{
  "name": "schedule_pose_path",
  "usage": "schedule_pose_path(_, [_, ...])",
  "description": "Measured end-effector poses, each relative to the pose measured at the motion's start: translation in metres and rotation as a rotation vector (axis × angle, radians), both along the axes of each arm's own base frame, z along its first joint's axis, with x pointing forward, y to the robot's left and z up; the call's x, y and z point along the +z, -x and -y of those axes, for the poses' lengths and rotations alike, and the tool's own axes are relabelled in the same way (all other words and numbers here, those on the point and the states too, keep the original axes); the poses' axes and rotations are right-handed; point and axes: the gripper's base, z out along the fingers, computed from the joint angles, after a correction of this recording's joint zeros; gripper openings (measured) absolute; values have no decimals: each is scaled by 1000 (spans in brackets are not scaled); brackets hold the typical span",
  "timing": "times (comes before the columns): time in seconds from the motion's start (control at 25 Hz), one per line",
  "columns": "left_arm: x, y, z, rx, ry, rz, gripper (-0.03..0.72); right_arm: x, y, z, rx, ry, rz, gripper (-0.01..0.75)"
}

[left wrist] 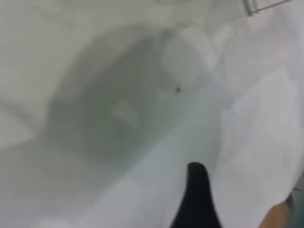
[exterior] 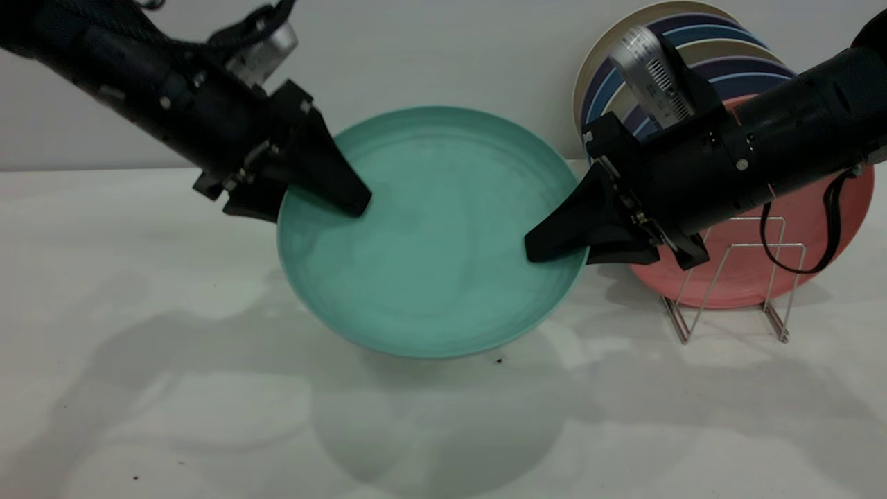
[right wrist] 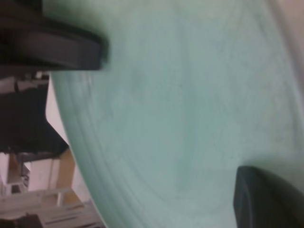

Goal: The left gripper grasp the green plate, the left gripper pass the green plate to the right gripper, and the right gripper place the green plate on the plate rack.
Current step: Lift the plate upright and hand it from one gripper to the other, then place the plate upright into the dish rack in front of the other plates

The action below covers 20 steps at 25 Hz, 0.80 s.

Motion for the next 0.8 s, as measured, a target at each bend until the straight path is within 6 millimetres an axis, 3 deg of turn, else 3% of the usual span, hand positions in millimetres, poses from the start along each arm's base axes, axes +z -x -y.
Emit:
schedule_pose_path(0.2, [28, 5, -4, -40, -19, 66, 646, 1, -1, 6, 4, 38, 22, 63])
schedule_pose_path(0.4, [43, 11, -18, -82, -116, 105, 619, 20, -5, 25, 14, 73, 104, 62])
schedule_pose_path(0.56, [51, 13, -28, -70, -149, 111, 598, 56, -1, 34, 142, 149, 333, 62])
schedule_pose_path(0.8, [53, 13, -33, -56, -154, 105, 593, 132, 18, 44, 487, 429, 980, 62])
